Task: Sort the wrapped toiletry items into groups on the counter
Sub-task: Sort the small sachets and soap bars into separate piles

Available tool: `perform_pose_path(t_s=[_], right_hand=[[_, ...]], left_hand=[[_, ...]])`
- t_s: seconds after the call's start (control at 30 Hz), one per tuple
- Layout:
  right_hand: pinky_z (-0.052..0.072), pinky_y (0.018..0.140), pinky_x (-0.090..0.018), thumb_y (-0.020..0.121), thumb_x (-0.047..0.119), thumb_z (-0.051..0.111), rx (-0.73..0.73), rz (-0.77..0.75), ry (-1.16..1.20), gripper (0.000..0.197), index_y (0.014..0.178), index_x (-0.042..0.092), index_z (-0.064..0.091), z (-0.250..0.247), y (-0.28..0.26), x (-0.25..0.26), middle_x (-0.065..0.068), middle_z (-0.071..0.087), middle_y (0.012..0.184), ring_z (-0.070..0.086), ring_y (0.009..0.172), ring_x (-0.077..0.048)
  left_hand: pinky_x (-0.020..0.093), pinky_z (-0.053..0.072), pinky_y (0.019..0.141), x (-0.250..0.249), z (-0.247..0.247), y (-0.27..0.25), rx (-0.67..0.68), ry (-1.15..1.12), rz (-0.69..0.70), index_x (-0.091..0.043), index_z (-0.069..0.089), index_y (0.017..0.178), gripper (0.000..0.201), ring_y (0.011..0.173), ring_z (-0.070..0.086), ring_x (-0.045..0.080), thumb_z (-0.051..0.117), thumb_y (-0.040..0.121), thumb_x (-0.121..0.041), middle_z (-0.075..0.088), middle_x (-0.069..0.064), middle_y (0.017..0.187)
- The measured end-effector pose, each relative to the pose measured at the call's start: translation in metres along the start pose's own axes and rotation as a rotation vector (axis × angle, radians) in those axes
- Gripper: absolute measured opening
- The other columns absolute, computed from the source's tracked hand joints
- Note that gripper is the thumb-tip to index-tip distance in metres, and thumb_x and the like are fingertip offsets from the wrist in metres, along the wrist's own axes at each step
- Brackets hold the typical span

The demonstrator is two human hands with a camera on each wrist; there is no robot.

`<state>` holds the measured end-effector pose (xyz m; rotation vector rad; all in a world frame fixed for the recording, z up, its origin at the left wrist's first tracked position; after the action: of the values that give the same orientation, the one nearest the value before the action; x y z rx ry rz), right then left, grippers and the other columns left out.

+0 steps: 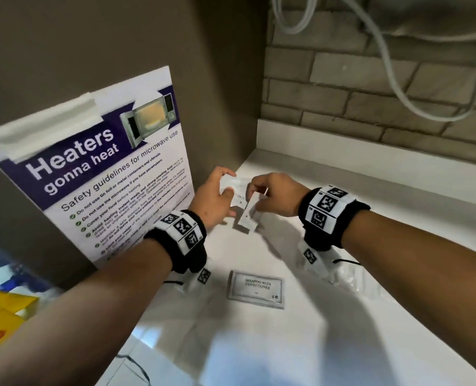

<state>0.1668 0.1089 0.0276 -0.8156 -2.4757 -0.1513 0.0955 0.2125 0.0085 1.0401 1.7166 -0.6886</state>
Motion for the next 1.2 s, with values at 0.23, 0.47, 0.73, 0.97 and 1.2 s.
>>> perform_pose_path(t_s=[0.23,0.47,0.73,0.97,1.2], right_hand=[[0.037,0.067,-0.019,0.076,0.001,0.065,-0.180,-0.035,-0.043,0.021,0.095,0.011,0.066,-0.038,-0.017,0.011,0.001,0.059,0.087,0.052,0.074,-0.014],[0.033,0.065,-0.013,0.080,0.001,0.060,-0.222,-0.109,-0.129,0.025,0.101,0.010,0.070,-0.044,-0.017,0.024,-0.004,0.066,0.098,0.054,0.082,-0.012],[0.042,0.100,-0.036,0.061,0.045,0.084,-0.136,0.021,-0.171,0.103,0.144,0.016,0.030,-0.028,-0.023,0.002,-0.005,0.048,0.135,0.043,0.123,-0.025],[0.037,0.061,-0.027,0.074,0.027,0.075,0.018,0.149,-0.299,0.025,0.080,0.020,0.051,-0.001,-0.010,-0.020,-0.001,0.057,0.078,0.057,0.075,-0.025],[0.041,0.062,-0.029,0.074,0.017,0.071,0.106,0.129,-0.398,0.016,0.082,0.015,0.057,0.036,-0.004,-0.028,-0.006,0.057,0.080,0.056,0.075,-0.026]], left_hand=[[0.041,0.061,0.063,-0.016,0.040,-0.004,0.175,-0.139,-0.012,-0.023,0.052,0.111,0.031,0.068,0.055,0.022,0.034,0.095,-0.004,0.041,0.009,0.084],[0.041,0.062,0.066,-0.024,0.054,-0.004,0.258,-0.291,-0.044,-0.015,0.055,0.119,0.029,0.093,0.058,0.021,0.041,0.095,-0.006,0.054,0.016,0.104],[0.029,0.057,0.054,-0.015,0.039,0.005,0.149,-0.245,-0.029,-0.018,0.053,0.106,0.036,0.072,0.059,0.017,0.034,0.089,0.008,0.054,0.011,0.089],[0.041,0.045,0.076,0.003,0.053,0.004,0.306,-0.106,-0.036,-0.019,0.050,0.097,0.028,0.082,0.056,0.024,0.042,0.091,0.007,0.058,0.008,0.086],[0.033,0.043,0.073,0.015,0.056,0.008,0.472,0.667,0.163,-0.015,0.050,0.106,0.018,0.090,0.059,0.031,0.058,0.093,-0.024,0.063,0.010,0.096]])
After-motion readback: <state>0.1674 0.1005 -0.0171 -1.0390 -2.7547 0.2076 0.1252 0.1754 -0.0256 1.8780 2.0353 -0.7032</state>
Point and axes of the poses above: each hand's wrist, its own y-axis towards the middle knuckle, its own z-axis out of the palm, x = y × z, the point moved 9 cm from there along y, towards the middle knuckle
